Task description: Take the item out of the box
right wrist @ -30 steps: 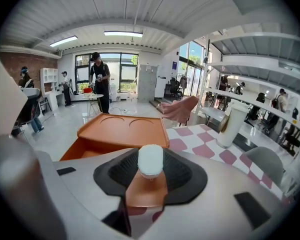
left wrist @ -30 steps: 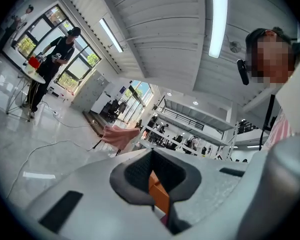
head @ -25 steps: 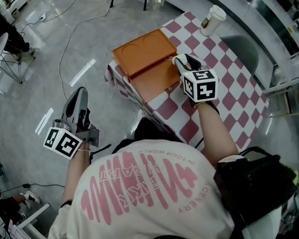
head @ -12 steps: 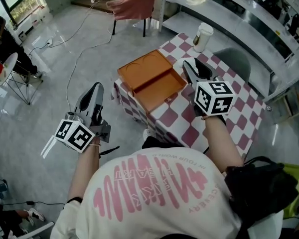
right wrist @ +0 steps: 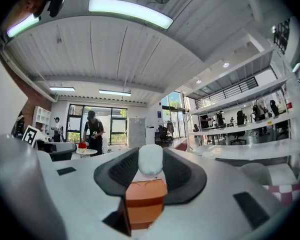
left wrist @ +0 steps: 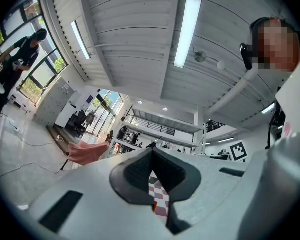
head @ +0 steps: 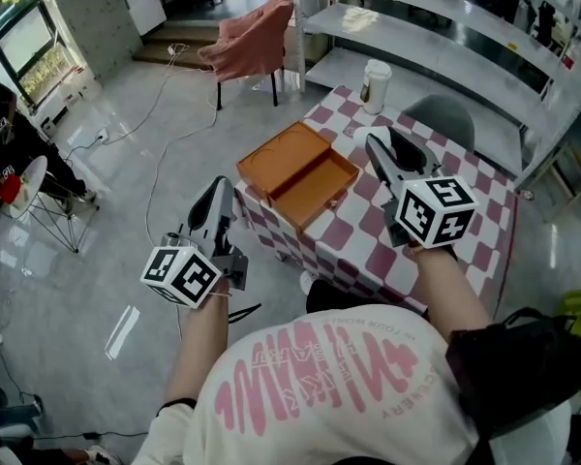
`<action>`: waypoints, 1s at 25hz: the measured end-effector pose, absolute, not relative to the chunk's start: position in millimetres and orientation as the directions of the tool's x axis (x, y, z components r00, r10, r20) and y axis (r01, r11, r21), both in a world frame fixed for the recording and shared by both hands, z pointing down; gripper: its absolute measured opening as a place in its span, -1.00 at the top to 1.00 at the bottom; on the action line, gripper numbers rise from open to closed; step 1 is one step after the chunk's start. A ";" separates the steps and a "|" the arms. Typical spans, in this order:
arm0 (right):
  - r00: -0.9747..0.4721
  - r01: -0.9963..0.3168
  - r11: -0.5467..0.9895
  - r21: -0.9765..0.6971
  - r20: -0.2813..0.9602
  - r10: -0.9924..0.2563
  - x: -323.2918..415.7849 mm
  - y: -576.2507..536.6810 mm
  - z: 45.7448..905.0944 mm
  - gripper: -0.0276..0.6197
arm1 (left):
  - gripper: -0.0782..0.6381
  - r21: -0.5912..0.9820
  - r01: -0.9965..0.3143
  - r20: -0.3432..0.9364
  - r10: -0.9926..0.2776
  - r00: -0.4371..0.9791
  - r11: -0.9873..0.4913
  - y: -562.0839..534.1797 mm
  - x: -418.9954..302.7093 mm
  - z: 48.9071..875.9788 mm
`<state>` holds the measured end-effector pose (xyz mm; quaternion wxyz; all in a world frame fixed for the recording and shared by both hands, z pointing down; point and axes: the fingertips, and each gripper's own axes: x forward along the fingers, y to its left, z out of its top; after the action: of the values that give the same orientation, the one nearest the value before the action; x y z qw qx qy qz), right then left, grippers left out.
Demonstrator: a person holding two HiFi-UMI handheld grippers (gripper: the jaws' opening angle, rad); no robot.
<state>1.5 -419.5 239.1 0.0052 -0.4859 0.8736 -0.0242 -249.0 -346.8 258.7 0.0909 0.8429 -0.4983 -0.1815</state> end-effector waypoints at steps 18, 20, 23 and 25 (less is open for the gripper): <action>-0.519 -0.846 0.517 -0.129 -0.023 -0.855 44.5 -356.3 245.0 0.46 | 0.76 0.384 -0.795 -0.149 -0.881 0.449 -0.470 -300.2 -197.5 299.0; -0.520 -0.846 0.518 -0.126 -0.019 -0.854 51.3 -351.4 246.1 0.45 | 0.76 0.378 -0.796 -0.150 -0.880 0.451 -0.472 -296.5 -191.2 294.4; -0.530 -0.843 0.527 -0.104 -0.005 -0.848 61.9 -341.5 250.3 0.45 | 0.76 0.367 -0.798 -0.157 -0.877 0.454 -0.478 -287.6 -178.1 289.1; -0.539 -0.839 0.537 -0.092 0.004 -0.842 69.8 -334.3 252.6 0.45 | 0.76 0.367 -0.798 -0.162 -0.878 0.451 -0.478 -280.4 -168.2 288.5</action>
<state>69.8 -334.3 252.6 0.0205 -0.4794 0.8764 -0.0415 -168.2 -280.4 288.5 0.1193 0.8433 -0.4969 -0.1664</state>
